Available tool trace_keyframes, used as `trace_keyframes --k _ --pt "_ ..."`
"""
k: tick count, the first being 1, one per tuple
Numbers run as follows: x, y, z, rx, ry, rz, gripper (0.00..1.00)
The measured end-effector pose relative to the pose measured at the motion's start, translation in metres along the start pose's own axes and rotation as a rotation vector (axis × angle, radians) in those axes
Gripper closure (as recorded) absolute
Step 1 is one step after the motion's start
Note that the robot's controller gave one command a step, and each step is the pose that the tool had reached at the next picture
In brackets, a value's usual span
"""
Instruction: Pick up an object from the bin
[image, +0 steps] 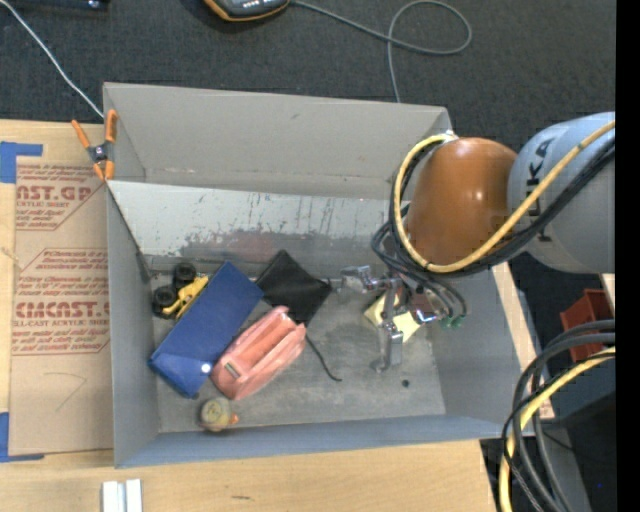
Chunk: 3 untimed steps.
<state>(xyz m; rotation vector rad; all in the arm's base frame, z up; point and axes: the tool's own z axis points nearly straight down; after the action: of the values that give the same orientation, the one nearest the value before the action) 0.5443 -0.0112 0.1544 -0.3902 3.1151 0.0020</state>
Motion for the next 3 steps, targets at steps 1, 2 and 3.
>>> trace_keyframes --k 1,2,3 --pt "-0.029 0.085 0.013 0.001 -0.002 -0.327 0.0" --pt "-0.004 0.048 0.057 -0.011 -0.03 -0.013 0.0" --pt "-0.041 0.069 0.072 0.015 -0.003 -0.535 1.0"
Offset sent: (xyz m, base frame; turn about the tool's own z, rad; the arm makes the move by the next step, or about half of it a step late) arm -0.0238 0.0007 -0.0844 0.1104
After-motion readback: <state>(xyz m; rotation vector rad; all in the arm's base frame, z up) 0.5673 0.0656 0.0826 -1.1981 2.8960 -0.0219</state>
